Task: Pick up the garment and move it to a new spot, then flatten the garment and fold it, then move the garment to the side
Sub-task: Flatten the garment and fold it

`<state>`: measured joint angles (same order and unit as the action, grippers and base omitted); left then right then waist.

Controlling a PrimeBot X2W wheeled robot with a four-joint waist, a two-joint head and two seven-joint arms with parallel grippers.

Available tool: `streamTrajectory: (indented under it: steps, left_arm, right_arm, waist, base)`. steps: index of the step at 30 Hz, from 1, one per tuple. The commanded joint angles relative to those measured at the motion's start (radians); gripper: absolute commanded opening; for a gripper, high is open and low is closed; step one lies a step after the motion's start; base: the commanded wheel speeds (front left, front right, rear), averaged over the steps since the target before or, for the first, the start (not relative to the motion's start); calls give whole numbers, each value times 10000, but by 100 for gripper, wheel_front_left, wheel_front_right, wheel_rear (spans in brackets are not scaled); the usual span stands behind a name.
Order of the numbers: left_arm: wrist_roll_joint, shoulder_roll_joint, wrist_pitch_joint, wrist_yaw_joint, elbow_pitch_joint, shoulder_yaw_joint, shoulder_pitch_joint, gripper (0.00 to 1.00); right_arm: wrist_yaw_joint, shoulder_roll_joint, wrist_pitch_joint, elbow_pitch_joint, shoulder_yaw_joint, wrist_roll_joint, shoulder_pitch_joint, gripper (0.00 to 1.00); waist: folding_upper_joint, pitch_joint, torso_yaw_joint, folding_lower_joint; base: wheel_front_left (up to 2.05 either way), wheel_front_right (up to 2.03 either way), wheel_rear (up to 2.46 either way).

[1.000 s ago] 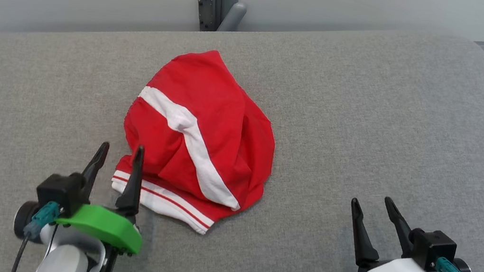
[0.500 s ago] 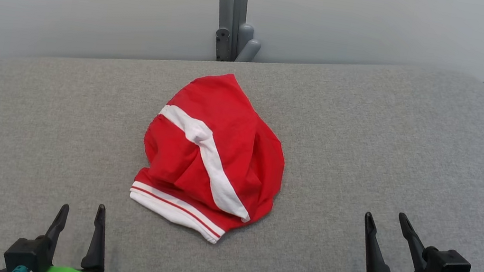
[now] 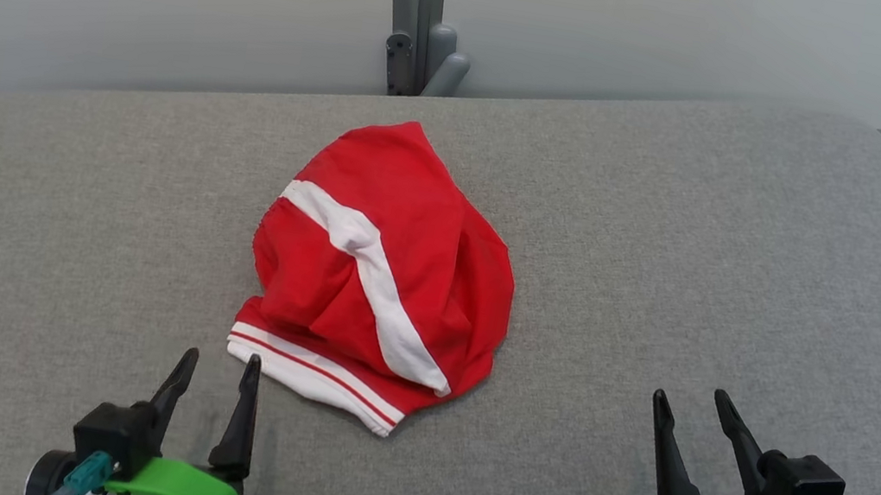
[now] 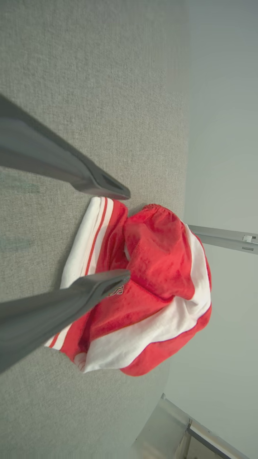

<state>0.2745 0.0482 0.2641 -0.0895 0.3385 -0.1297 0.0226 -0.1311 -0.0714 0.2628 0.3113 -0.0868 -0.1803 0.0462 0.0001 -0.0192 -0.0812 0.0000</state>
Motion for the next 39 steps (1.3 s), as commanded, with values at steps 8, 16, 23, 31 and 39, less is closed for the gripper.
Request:
streamTrajectory:
  steps: [8,16,23,31,39]
  left_arm:
    - [149,44,6,-148,656,-338,1719,100]
    - [498,38,6,-314,1664,-139,2610,100]
    - [899,44,6,-410,1943,-320,2821,100]
    - [1375,39,6,-422,1985,-920,2943,0]
    - [1117,203,6,-415,1162,-874,3424,0]
  right_arm:
    - [8,-177,30,30,-136,-128,549,100]
    - [7,-233,30,-16,-260,-245,886,100]
    - [7,-191,30,51,-303,-218,986,100]
    - [7,-116,30,86,-381,-191,1119,100]
    - [7,-137,30,227,-163,-213,929,100]
  waist:
    - [-1,-1056,-437,0]
    - [-1,-1506,-663,0]
    - [-1,-1681,-662,0]
    - [-1,-1793,-717,0]
    - [-1,-1456,-448,0]
  base:
    - [0,0,0]
    - [0,0,0]
    - [0,0,0]
    - [0,0,0]
    - [0,0,0]
